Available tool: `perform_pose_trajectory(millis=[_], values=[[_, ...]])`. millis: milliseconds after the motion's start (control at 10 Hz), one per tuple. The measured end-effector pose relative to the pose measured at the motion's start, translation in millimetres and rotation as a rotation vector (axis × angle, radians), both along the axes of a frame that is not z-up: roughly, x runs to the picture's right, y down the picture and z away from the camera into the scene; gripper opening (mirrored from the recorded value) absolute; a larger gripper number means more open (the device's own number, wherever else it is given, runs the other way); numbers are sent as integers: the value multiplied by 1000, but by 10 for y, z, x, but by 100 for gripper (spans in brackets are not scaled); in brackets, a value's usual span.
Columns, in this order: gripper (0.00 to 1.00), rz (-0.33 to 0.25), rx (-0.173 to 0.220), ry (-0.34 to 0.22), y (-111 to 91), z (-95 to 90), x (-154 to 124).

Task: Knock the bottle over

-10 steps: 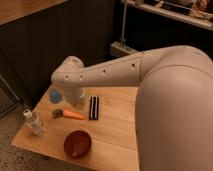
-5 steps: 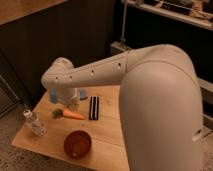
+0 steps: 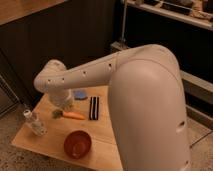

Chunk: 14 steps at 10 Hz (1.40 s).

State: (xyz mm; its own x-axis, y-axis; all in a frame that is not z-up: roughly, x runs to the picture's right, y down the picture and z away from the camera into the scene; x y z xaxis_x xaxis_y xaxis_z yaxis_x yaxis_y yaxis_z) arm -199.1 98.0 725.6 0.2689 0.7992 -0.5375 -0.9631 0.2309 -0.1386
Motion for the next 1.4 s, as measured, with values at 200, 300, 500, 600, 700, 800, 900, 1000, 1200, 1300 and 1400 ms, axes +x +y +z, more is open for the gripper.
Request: perform_pose_trajectory(millis=[200,300,500,600,700,800,900,1000,1200,1300,1400], values=[[0,-42,6,-1,52,3,-83],[0,-65,12,-1,76,7,-134],[0,-118,20,-5,163,7,-321],[0,-140,23,-11,202,11,-427],[0,-153,26,-17,226,16,-501],[0,-173,36,-29,254,27,-621],[0,-187,46,-40,266,34,-708],[0,-200,57,-54,277,38,-803],[0,-243,96,-107,327,19,-1068],[0,-261,121,-138,336,-16,-1172],[0,-273,138,-163,347,-48,-1237]])
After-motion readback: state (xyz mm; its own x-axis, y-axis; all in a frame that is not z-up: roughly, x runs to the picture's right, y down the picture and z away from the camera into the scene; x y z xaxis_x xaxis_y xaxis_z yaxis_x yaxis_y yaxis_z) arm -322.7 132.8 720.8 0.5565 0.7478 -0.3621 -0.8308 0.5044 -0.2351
